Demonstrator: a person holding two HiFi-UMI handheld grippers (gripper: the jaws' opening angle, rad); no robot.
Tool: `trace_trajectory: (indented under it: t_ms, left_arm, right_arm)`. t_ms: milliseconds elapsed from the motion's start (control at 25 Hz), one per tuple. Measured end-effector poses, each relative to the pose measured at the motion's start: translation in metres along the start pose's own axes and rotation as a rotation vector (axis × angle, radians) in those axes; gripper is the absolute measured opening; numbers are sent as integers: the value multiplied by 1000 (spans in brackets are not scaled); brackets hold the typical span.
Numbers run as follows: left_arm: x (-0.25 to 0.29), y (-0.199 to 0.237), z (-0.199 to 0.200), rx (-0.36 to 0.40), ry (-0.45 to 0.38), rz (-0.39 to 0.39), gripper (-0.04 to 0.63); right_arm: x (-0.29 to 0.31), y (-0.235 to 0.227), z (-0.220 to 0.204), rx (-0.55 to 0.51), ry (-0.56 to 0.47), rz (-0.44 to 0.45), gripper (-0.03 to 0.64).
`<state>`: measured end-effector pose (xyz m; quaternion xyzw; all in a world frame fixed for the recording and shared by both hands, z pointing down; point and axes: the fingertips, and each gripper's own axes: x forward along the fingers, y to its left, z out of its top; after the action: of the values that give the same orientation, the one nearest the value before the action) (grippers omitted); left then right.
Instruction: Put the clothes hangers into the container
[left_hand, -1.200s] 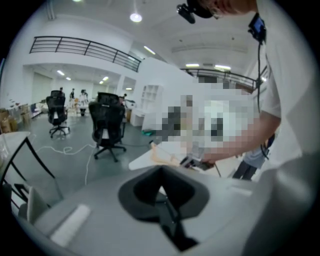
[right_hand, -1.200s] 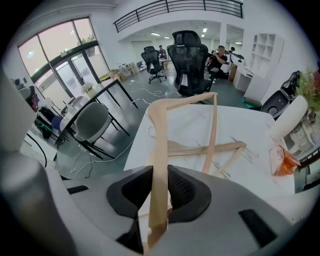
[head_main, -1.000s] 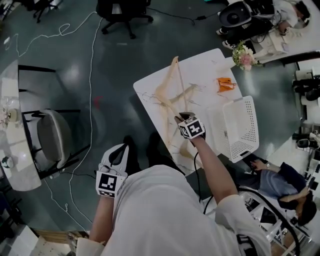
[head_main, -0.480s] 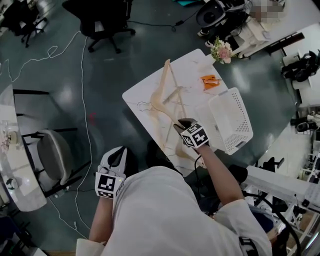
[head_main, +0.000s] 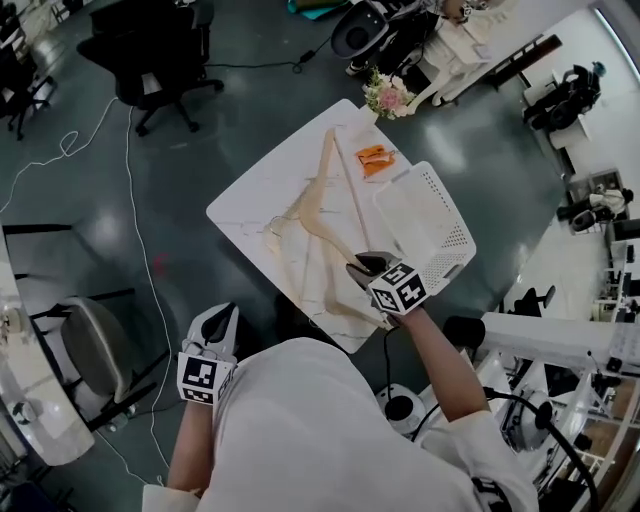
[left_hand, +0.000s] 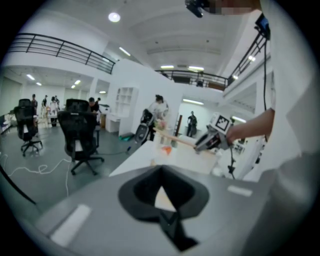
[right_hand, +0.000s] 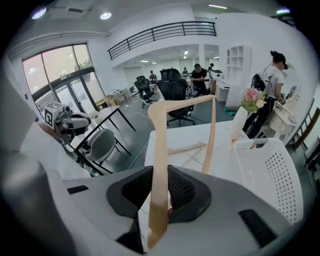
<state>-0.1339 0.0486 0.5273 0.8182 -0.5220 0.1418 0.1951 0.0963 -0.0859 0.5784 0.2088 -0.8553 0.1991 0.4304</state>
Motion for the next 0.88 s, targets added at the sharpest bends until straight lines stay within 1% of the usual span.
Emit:
trace_trajectory:
  t_ms: [160, 440, 640, 880]
  left_arm:
    - [8, -8, 2, 21, 11, -41, 0]
    - [26, -24, 8, 41, 3, -92, 1]
    - [33, -32, 9, 45, 3, -109, 0]
    - [36, -34, 8, 49, 15, -109, 0]
  right_arm:
    - [-30, -14, -20, 68, -20, -39, 84]
    - [-73, -47, -61, 164, -11, -101, 84]
    - [-86, -63, -77, 236, -23, -110, 84]
    - [-99, -76, -97, 283, -3, -99, 84]
